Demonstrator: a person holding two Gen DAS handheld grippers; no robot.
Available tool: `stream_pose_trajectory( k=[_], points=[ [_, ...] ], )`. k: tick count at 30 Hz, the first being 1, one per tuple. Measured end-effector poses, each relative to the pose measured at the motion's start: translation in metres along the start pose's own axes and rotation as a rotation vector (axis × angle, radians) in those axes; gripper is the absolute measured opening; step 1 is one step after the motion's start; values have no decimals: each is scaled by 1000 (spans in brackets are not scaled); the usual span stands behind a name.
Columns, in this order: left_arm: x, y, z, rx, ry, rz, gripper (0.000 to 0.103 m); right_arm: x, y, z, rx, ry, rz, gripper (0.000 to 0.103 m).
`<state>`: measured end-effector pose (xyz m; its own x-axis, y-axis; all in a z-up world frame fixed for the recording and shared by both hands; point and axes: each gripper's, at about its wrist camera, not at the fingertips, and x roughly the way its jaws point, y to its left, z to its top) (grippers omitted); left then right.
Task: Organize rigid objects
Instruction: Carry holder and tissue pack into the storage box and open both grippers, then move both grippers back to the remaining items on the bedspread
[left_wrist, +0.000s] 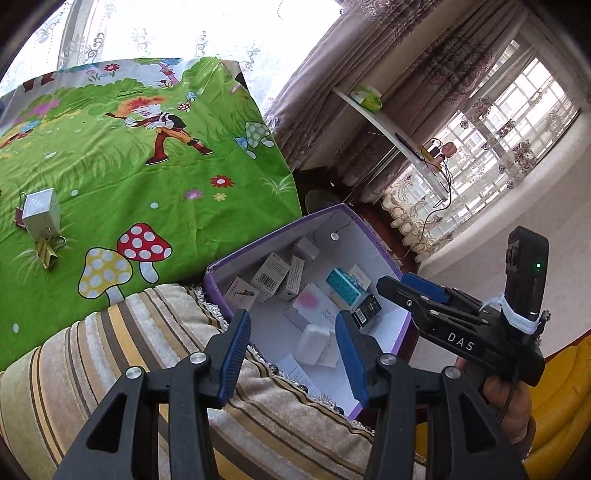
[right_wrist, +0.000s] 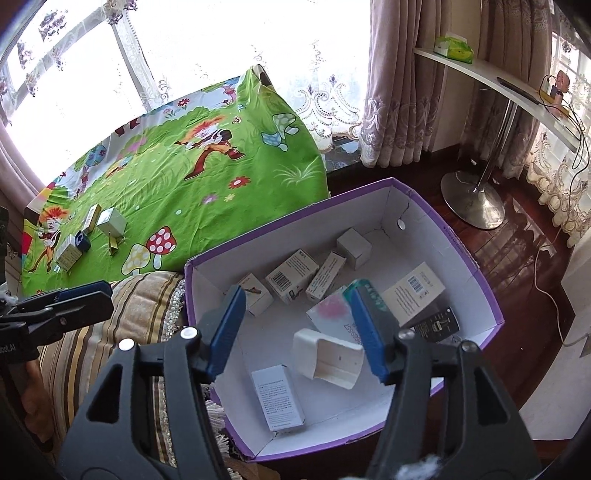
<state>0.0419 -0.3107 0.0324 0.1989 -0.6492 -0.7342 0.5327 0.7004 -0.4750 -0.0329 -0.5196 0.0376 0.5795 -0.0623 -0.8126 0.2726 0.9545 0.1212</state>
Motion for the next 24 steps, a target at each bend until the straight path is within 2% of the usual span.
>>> stream_pose_trajectory(
  k=[10,24],
  points=[
    [-8,5,-1,-4,-22,8,49,-1,-1,1,13,2,3,66],
    [-31,38,7,-74,-80,48,49,0,30,4,-50,12,44,66]
  ],
)
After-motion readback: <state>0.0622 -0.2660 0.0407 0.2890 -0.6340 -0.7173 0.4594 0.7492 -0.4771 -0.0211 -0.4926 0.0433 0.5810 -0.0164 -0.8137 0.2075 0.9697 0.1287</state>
